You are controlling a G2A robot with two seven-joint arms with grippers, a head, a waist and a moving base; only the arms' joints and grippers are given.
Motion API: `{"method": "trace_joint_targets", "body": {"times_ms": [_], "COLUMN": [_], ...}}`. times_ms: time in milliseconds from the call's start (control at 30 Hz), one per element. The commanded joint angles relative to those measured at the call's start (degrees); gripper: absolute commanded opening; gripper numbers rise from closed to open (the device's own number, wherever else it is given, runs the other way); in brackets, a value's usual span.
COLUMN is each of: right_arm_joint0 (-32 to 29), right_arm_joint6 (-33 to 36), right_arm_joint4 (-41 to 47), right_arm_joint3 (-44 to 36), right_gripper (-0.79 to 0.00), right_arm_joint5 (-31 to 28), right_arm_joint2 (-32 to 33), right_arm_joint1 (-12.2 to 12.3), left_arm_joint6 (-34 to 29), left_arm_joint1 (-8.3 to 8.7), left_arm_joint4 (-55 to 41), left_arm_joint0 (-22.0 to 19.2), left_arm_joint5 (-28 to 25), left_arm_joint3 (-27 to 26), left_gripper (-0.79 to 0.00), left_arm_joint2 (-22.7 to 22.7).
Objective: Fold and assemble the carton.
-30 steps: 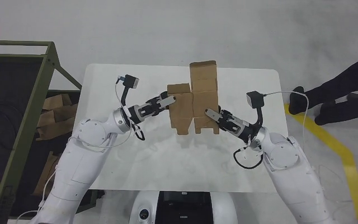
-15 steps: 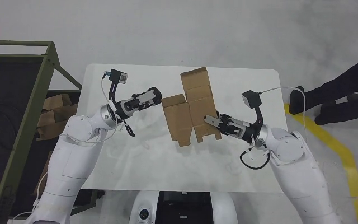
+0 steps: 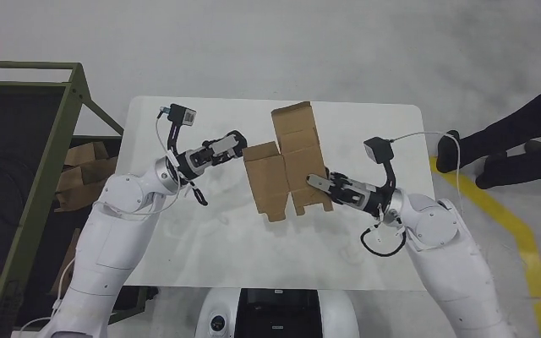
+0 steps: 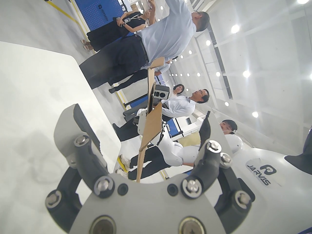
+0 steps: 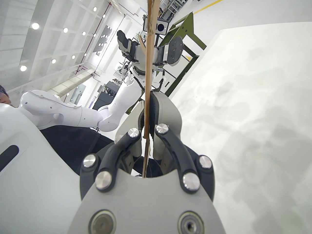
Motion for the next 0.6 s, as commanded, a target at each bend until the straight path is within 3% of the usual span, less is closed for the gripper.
{"method": "trace_joint_targets", "body": {"times_ms": [0,300,567], "right_arm_joint0": [0.21,2.47,3.37], "right_arm_joint6": [0.86,8.45,10.42], "right_arm_joint4": [0.96,8.08,9.95], "right_arm_joint3": [0.18,2.77,3.78], "right_gripper": [-0.785,-0.785,-0.785], "right_arm_joint5": [0.32,0.31,-0.06], "right_arm_joint2": [-0.34,-2.14,-2.93], "right_arm_joint1": [0.04,0.31,0.47], "left_arm_joint6": [-0.15,-1.95,-0.71], "left_arm_joint1": [-0.08,-0.34,-0.60], "left_arm_joint4": [-0.21,0.47,1.94], "left_arm_joint0": [-0.65,-3.37,-4.09], "left_arm_joint5": [-0.81,-3.74,-4.63], "left_arm_joint3": [0.38,2.58,3.02], "left_gripper": [0.000,0.000,0.000], "left_arm_joint2": [0.44,2.65,4.41]}}
